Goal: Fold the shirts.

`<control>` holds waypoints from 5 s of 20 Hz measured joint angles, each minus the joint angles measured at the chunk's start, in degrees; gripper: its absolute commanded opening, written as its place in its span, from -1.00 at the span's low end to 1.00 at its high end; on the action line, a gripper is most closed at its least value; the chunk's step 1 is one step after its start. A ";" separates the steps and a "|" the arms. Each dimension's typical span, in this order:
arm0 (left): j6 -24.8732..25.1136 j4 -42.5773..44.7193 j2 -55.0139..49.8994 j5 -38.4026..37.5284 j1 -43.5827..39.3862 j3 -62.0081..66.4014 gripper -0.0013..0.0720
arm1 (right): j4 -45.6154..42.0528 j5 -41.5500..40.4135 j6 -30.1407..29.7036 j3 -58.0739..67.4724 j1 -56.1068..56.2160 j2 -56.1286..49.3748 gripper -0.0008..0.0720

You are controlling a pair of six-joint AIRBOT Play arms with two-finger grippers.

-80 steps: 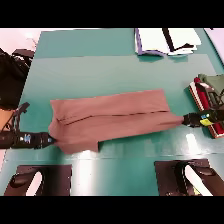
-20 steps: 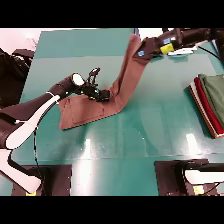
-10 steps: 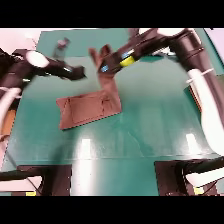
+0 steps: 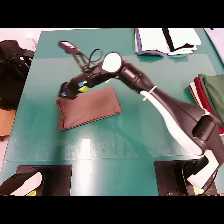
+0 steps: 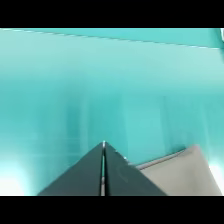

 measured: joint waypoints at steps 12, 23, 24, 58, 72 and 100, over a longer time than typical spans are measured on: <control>0.02 1.03 1.05 0.87 -12.46 -0.20 -0.89 | -4.09 4.09 3.32 -30.29 -27.32 6.27 0.62; -0.24 0.11 1.03 0.22 -13.60 -0.20 -0.90 | 7.50 4.22 1.55 -17.66 -17.20 -11.06 -0.93; -0.37 -0.24 1.03 0.15 -13.66 -0.20 -0.90 | 7.80 3.74 1.07 -16.28 -16.79 -11.39 -0.93; -6.45 -1.29 1.03 2.84 -29.81 -0.20 -0.89 | -10.40 4.52 2.97 2.14 -84.89 16.09 -0.93; -5.31 -1.25 1.03 -0.22 -29.83 -0.20 -0.89 | -23.04 12.59 -3.50 -25.03 -99.21 33.38 -0.88; -4.46 -0.70 1.03 0.35 -29.83 -0.20 -0.89 | -8.41 0.17 -3.87 -45.44 -58.95 48.02 -0.17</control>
